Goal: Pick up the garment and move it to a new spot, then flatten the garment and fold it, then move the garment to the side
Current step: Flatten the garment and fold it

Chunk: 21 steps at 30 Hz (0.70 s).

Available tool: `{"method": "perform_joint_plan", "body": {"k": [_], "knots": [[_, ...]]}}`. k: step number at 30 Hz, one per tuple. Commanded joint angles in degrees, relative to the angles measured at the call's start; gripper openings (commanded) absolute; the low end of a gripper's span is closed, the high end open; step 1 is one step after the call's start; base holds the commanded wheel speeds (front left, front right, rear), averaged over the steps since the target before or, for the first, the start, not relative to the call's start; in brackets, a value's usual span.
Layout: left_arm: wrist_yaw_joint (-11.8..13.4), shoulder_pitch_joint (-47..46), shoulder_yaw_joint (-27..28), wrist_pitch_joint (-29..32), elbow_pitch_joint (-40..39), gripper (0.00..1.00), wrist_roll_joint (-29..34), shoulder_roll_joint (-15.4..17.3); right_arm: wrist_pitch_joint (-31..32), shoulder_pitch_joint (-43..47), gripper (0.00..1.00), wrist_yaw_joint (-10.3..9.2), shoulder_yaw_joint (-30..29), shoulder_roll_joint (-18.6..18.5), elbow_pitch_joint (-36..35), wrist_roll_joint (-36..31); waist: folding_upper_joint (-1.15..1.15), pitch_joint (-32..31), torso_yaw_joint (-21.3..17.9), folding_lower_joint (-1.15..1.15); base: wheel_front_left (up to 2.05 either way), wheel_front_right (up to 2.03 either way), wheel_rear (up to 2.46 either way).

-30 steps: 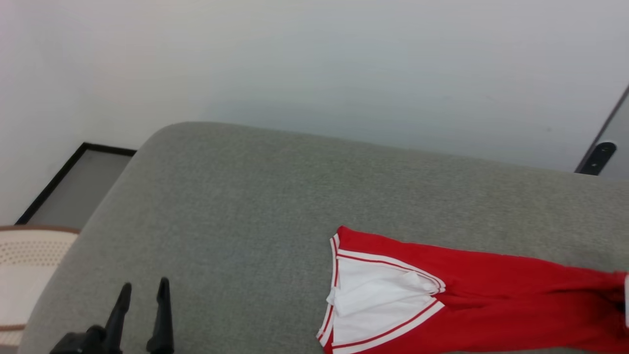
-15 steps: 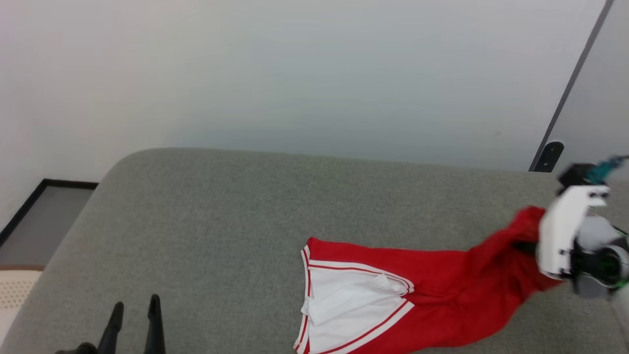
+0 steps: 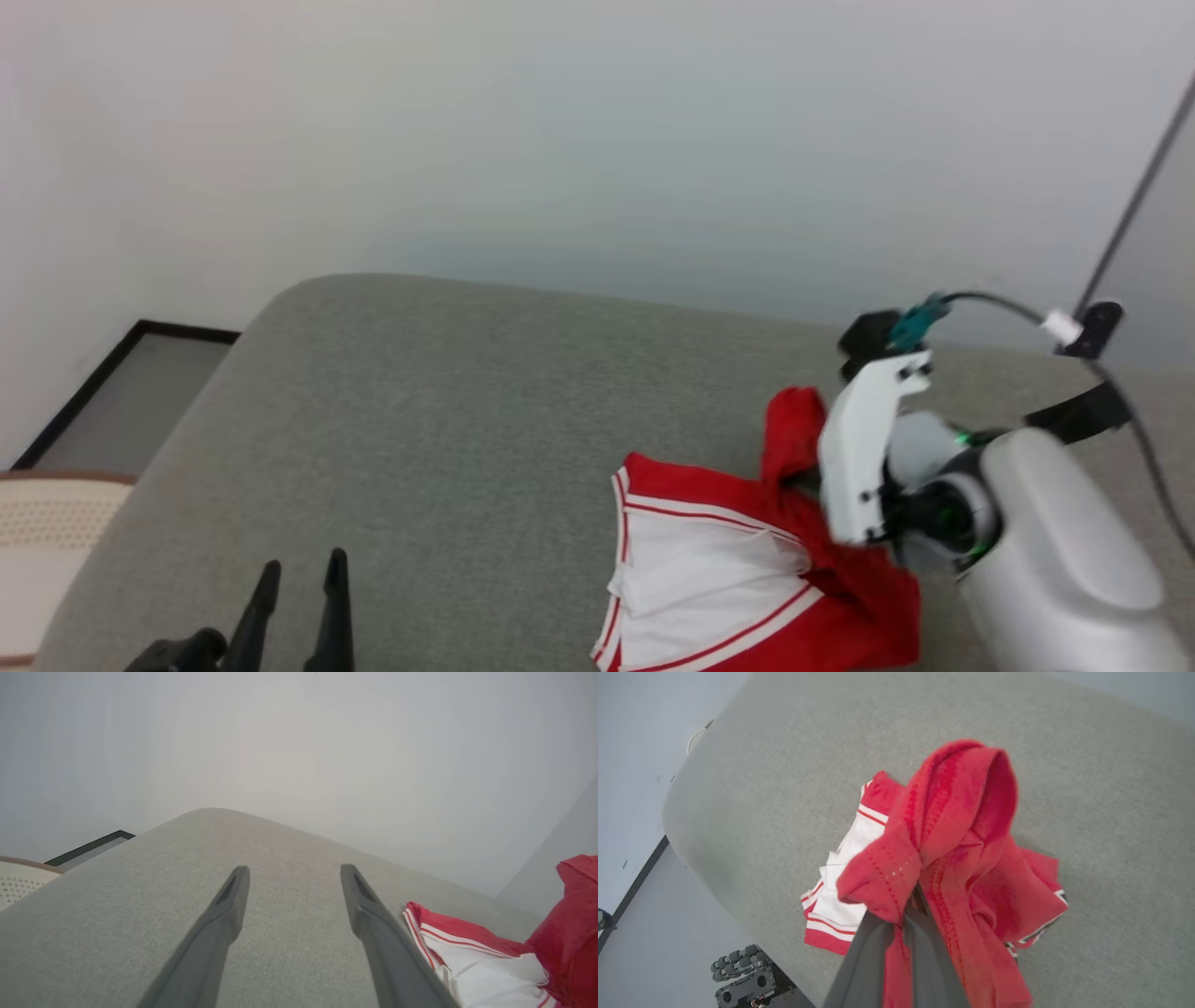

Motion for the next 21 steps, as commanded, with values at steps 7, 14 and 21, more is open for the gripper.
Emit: {"method": "perform_joint_plan", "body": {"k": [7,14,21], "knots": [[-0.4,-1.2,-1.4,0.5,1.1,1.00,-0.9,-0.2,-0.2,1.5,0.00,-0.11,1.9,4.4,5.0,-4.7,0.00,0.2,4.6,0.00,0.00,0.00,0.00],[-0.4,-2.0,-2.2,0.1,2.1,1.00,-1.5,-0.7,-0.7,-0.2,0.00,-0.11,5.1,5.8,11.2,-7.8,0.00,1.4,5.9,0.00,0.00,0.00,0.00],[-0.4,-3.7,-3.4,-0.3,3.6,1.00,-2.0,-1.4,-2.1,-1.6,0.00,-0.11,10.7,6.1,16.9,-8.0,0.00,2.5,6.7,0.00,0.00,0.00,0.00]]}}
